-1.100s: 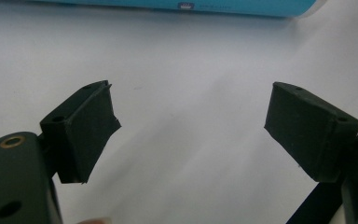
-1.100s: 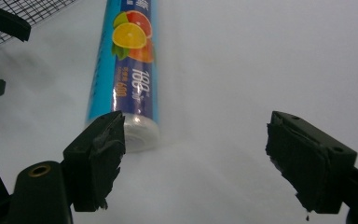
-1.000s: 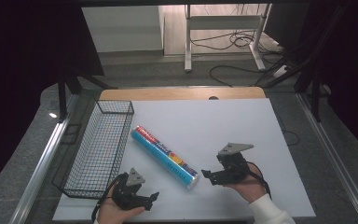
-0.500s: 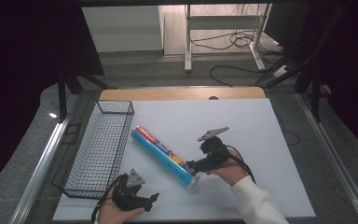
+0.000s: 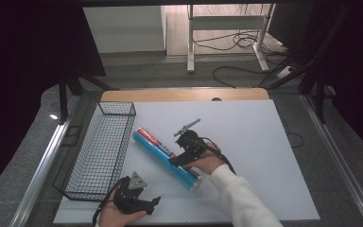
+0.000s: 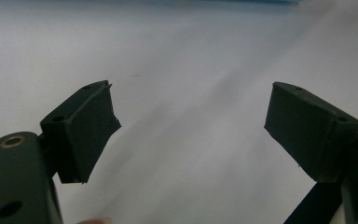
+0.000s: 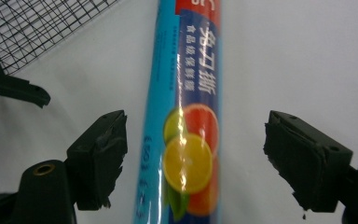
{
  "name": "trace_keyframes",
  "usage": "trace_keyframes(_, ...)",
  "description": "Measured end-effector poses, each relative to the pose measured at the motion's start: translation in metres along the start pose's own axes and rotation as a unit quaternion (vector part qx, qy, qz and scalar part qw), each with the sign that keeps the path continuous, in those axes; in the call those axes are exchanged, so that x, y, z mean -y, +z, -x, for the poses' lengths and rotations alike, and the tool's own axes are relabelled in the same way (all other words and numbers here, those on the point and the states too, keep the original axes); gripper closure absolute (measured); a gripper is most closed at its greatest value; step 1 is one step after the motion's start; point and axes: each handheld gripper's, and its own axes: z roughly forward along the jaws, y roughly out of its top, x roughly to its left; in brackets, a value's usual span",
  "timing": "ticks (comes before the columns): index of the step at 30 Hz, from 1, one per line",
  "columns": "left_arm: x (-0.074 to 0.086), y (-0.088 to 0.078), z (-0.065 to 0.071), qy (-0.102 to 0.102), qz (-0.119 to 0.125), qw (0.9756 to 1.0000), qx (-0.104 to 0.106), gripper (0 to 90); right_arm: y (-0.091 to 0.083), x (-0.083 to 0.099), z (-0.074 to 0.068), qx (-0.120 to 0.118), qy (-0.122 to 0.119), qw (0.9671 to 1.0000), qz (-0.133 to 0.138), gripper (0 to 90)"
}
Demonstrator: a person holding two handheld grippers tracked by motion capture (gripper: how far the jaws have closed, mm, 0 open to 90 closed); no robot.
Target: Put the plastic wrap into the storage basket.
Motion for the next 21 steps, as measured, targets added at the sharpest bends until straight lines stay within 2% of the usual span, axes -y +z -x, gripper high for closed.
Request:
trace_keyframes(3, 0.000, 0.000, 0.000, 0.003, -0.001, 1.0000, 0.003, 15.7, 0.017, -0.012, -0.005, 0.002, -0.004, 0.9997, -0.025, 21.8)
trace_keyframes(4, 0.000, 0.000, 0.000, 0.003, -0.001, 1.0000, 0.003, 15.7, 0.017, -0.012, -0.005, 0.002, -0.004, 0.9997, -0.025, 21.8)
trace_keyframes(5, 0.000, 0.000, 0.000, 0.002, 0.000, 1.0000, 0.003, 15.7, 0.025, -0.015, -0.008, 0.005, -0.010, 0.9992, -0.037, 20.5)
trace_keyframes(8, 0.001, 0.000, -0.002, 0.000, -0.001, 1.0000, 0.002, 15.7, 0.037, -0.016, -0.011, 0.014, -0.018, 0.9983, -0.054, 18.9)
trace_keyframes(15, 0.001, 0.000, -0.002, -0.001, -0.002, 1.0000, 0.002, 15.6, 0.054, -0.017, -0.010, 0.015, -0.016, 0.9966, -0.080, 19.4)
trace_keyframes(18, 0.001, 0.001, -0.002, 0.000, -0.005, 1.0000, 0.001, 15.5, 0.065, -0.017, -0.009, 0.025, -0.013, 0.9942, -0.104, 20.7)
trace_keyframes(21, 0.002, 0.001, -0.002, 0.000, -0.004, 1.0000, 0.000, 15.5, 0.068, -0.016, -0.009, 0.027, -0.013, 0.9929, -0.115, 22.6)
